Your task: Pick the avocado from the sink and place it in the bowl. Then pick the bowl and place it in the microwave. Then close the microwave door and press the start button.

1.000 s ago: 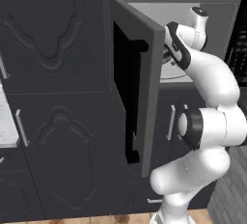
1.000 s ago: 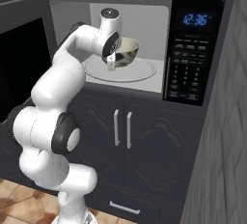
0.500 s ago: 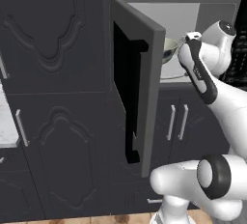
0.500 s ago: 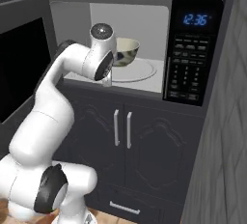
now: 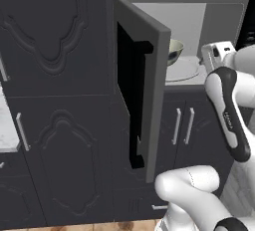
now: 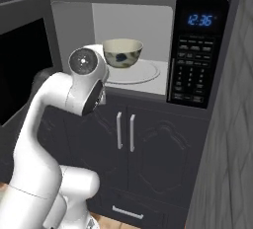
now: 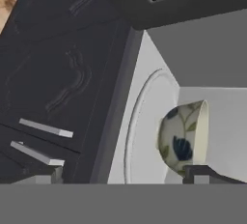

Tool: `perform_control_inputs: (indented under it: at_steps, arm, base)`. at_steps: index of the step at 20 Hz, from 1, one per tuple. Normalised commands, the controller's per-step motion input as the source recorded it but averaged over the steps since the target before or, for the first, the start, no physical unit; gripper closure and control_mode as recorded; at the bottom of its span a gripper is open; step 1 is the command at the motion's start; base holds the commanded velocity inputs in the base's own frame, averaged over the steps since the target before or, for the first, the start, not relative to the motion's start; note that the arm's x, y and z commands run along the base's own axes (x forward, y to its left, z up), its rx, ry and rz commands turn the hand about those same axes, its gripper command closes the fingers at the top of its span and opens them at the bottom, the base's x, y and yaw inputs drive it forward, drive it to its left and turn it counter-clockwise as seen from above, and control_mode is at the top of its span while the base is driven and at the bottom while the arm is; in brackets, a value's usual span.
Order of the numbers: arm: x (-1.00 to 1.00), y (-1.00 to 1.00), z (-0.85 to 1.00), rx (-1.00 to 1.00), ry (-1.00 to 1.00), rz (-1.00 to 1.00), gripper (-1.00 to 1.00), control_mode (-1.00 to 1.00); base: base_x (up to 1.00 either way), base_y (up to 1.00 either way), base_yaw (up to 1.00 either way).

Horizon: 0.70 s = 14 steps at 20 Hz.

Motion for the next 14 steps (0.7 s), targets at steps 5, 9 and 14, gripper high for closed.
perform_control_inputs:
  at_steps: [5,9,14]
  arm:
    - [-1.00,0.04,0.77,0.00,-0.10,-0.06,-1.00,-1.00]
    - [-1.00,0.25,0.99,-0.01,-0.04,-0.10,-1.00,-1.00]
    - [-1.00,0.56,0.99,-0.08,-0.06,-0.16,-1.00,-1.00]
  base:
    - [0.00,0.00,0.00]
    - [0.00,0.00,0.00]
    - [0.00,0.00,0.00]
